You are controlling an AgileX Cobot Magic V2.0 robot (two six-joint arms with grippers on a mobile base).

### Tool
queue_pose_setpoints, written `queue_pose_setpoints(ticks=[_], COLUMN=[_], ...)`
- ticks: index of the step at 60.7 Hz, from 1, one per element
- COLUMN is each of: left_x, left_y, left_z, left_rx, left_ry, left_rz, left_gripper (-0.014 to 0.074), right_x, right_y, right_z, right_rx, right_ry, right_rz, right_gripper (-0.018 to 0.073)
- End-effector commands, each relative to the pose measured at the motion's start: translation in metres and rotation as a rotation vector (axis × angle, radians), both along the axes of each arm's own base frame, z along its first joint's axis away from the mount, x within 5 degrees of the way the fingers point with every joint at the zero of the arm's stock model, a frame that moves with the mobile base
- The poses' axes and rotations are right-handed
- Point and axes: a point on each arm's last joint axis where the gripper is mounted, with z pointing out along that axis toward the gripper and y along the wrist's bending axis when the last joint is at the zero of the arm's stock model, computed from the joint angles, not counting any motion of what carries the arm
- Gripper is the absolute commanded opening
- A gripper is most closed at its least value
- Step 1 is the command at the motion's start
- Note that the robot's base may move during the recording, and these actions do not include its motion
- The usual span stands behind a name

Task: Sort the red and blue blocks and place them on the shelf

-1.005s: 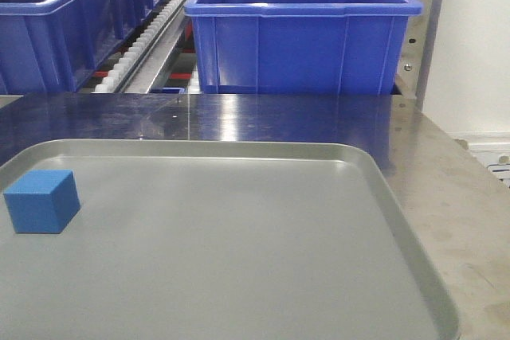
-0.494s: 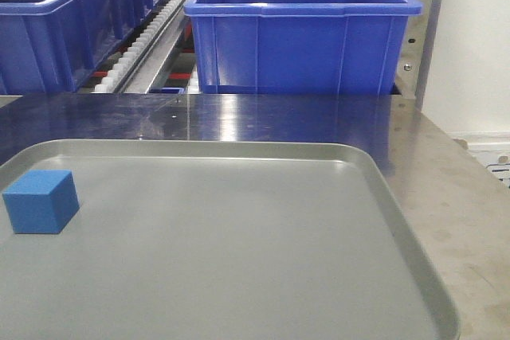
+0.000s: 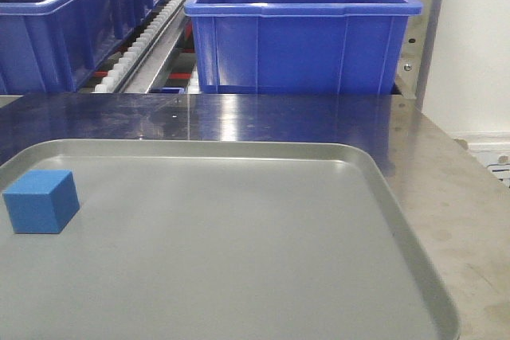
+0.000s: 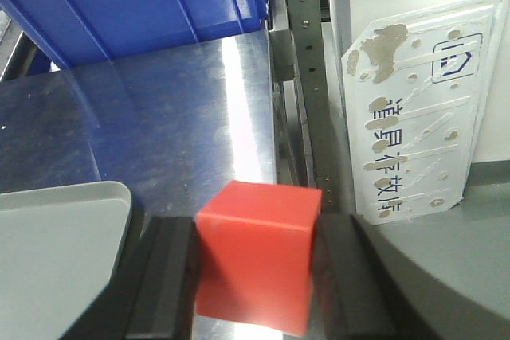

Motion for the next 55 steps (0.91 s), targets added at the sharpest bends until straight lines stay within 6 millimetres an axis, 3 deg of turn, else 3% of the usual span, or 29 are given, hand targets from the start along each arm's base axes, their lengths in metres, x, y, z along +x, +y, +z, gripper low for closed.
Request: queue_pose_setpoints(ticks=[1,26,42,55], left_x=[0.004,0.009,0.038,0.06], left_y=[-0.001,-0.002,-0.008,-0.013], left_z=[0.018,0.015,0.012,0.024], left_rx=[0.001,-0.021,-0.058,-0.093], left_ry=[-0.096,-0.066,0.09,0.229], left_rz=[-0.012,-0.012,-0.034,-0.066], left_gripper=[0.0135,0.015,0.0461,0.0468], right_x=[0.002,0.002,0.002,0.002], right_y=[-0.001,-0.001,-0.001,-0.001], right_z=[0.016,0.016,0.016,0.016], right_rx=[-0.005,-0.005,-0.005,-0.005], right_ry=[-0.113,-0.113,-0.113,-0.113], right_rz=[-0.011,-0.011,-0.011,-0.011], right_gripper=[0.0049,0.0049,0.0049,0.0049])
